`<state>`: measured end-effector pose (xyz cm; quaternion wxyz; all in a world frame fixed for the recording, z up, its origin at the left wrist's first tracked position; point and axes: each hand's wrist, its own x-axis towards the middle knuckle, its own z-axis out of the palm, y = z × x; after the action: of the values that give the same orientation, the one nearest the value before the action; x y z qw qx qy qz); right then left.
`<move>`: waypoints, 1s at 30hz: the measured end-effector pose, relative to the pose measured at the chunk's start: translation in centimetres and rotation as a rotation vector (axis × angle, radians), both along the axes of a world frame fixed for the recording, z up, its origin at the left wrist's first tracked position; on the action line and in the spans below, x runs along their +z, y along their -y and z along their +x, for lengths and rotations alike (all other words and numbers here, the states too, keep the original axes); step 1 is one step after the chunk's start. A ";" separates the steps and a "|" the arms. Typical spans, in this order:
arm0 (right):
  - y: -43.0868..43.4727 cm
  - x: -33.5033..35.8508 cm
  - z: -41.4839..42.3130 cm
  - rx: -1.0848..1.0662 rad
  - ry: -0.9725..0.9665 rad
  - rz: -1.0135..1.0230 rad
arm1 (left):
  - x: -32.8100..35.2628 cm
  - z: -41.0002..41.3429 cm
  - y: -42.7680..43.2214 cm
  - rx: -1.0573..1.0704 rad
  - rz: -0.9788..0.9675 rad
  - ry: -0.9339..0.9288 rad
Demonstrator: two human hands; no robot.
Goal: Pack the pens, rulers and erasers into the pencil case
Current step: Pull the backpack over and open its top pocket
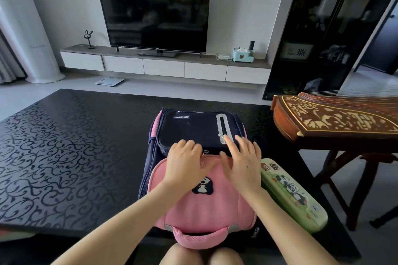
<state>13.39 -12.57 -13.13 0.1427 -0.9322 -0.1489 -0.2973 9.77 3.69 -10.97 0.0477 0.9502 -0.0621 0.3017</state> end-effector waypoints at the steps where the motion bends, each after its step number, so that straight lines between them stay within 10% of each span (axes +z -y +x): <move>1: -0.1 -0.5 0.1 -0.013 -0.040 -0.047 | 0.0 0.1 0.8 0.019 0.029 -0.058; 10: -0.3 -1.6 -0.7 -0.078 -0.043 -0.211 | -0.3 -0.4 -1.8 0.073 0.287 -0.194; 23: -0.6 -2.1 -0.9 -0.001 -0.107 -0.229 | 2.6 5.2 -15.2 -0.001 0.118 -0.459; 26: -0.4 -2.0 -1.1 0.066 -0.120 -0.152 | 3.1 5.4 -12.9 0.170 0.276 -0.323; 30: 3.3 -1.7 -1.9 0.077 -0.154 0.260 | 3.2 3.7 -9.5 0.051 -0.009 -0.038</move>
<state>11.51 -15.87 -14.85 0.2843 -0.9196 -0.1337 -0.2360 13.43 13.18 -7.82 0.0456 0.9568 -0.0358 0.2848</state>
